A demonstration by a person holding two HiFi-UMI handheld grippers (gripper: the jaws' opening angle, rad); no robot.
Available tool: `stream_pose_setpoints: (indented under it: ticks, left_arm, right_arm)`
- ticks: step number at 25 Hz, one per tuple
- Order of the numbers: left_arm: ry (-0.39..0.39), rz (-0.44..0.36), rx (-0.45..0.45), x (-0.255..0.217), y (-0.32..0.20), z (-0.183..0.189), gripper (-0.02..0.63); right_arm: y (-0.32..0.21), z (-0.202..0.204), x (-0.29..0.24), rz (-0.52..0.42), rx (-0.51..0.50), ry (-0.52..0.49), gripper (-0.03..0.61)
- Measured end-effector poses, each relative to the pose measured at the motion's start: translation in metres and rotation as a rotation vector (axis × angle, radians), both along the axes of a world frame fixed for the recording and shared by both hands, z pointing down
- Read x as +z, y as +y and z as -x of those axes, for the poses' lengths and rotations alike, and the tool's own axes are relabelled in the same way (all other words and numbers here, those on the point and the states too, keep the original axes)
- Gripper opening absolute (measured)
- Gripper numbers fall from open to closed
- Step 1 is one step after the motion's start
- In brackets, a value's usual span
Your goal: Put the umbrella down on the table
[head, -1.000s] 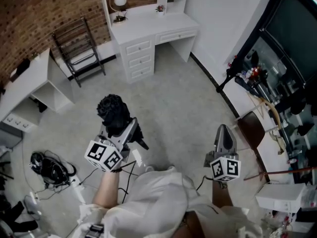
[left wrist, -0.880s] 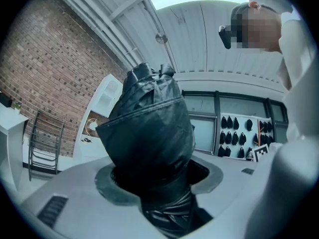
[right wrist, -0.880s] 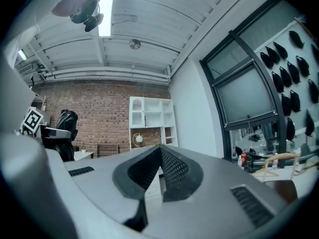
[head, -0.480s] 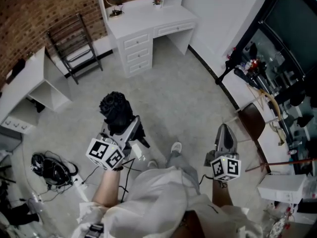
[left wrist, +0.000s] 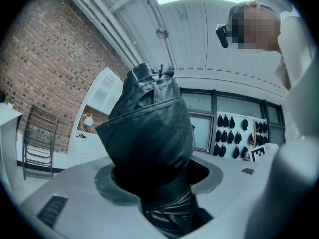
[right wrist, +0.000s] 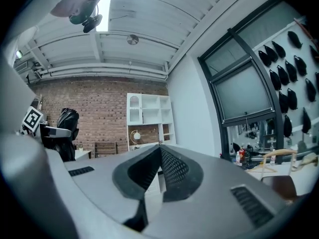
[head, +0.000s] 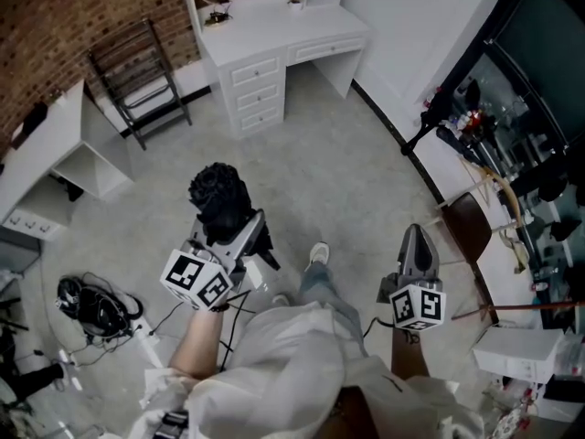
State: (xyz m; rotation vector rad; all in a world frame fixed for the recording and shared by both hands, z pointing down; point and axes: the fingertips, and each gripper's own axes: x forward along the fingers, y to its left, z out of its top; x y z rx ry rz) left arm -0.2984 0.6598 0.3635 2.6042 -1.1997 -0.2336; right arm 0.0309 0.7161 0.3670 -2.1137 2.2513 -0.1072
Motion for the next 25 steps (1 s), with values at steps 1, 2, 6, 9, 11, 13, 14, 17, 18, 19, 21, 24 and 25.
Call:
stream_pose_setpoints:
  ticks: [1, 2, 6, 9, 11, 13, 14, 17, 18, 19, 21, 24, 25]
  left_arm:
    - [-0.004, -0.004, 0.0, -0.001, -0.004, -0.002, 0.27]
    - [-0.008, -0.007, -0.001, -0.002, -0.008, -0.004, 0.27]
    - [-0.021, -0.022, 0.001, -0.006, -0.032, -0.013, 0.27]
    - [-0.022, -0.021, -0.003, -0.004, -0.057, -0.024, 0.27]
    - [-0.025, -0.016, -0.007, -0.001, -0.075, -0.034, 0.27]
    - [-0.032, -0.015, -0.012, -0.002, -0.096, -0.044, 0.27]
    - [-0.036, -0.016, -0.015, -0.002, -0.107, -0.048, 0.27]
    - [-0.039, -0.018, -0.026, -0.005, -0.135, -0.063, 0.27]
    - [-0.038, -0.018, -0.029, -0.006, -0.144, -0.068, 0.27]
    - [-0.039, -0.017, -0.032, -0.007, -0.152, -0.073, 0.27]
    - [-0.04, -0.016, -0.04, -0.009, -0.168, -0.083, 0.27]
    - [-0.042, -0.011, -0.048, -0.009, -0.189, -0.095, 0.27]
    - [-0.043, -0.008, -0.053, -0.009, -0.196, -0.098, 0.27]
  right_arm:
    - [-0.004, -0.002, 0.001, 0.0, 0.0, -0.004, 0.018]
    - [-0.009, -0.003, 0.002, 0.0, 0.0, -0.008, 0.018]
    - [-0.034, -0.01, 0.001, -0.011, -0.004, -0.01, 0.018]
    - [-0.06, -0.019, 0.008, -0.001, -0.008, -0.018, 0.018]
    - [-0.08, -0.027, 0.013, 0.007, -0.013, -0.023, 0.018]
    - [-0.103, -0.037, 0.011, 0.002, -0.022, -0.023, 0.018]
    - [-0.115, -0.041, 0.009, -0.005, -0.027, -0.021, 0.018]
    - [-0.15, -0.055, 0.005, -0.014, -0.045, -0.017, 0.018]
    - [-0.16, -0.059, 0.005, -0.016, -0.053, -0.016, 0.018]
    - [-0.17, -0.063, 0.004, -0.018, -0.062, -0.018, 0.018]
    - [-0.189, -0.071, 0.004, -0.017, -0.076, -0.028, 0.018]
    - [-0.217, -0.08, 0.005, -0.012, -0.094, -0.033, 0.018]
    - [-0.225, -0.082, 0.005, -0.012, -0.1, -0.034, 0.018]
